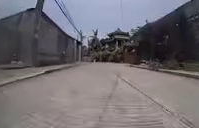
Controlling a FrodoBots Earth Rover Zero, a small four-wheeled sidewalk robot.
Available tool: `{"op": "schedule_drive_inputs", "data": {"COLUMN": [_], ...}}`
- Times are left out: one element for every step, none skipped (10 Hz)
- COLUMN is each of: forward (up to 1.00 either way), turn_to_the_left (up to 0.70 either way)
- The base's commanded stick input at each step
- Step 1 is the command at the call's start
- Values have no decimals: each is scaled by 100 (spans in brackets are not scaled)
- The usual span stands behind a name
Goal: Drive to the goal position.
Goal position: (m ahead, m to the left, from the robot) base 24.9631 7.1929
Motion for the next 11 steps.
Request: {"op": "schedule_drive_inputs", "data": {"forward": [100, 100, 100, 100, 100, 100, 100, 100, 100, 100, 100], "turn_to_the_left": [0, 0, 0, 0, 0, 0, 0, 0, 0, 0, 0]}}
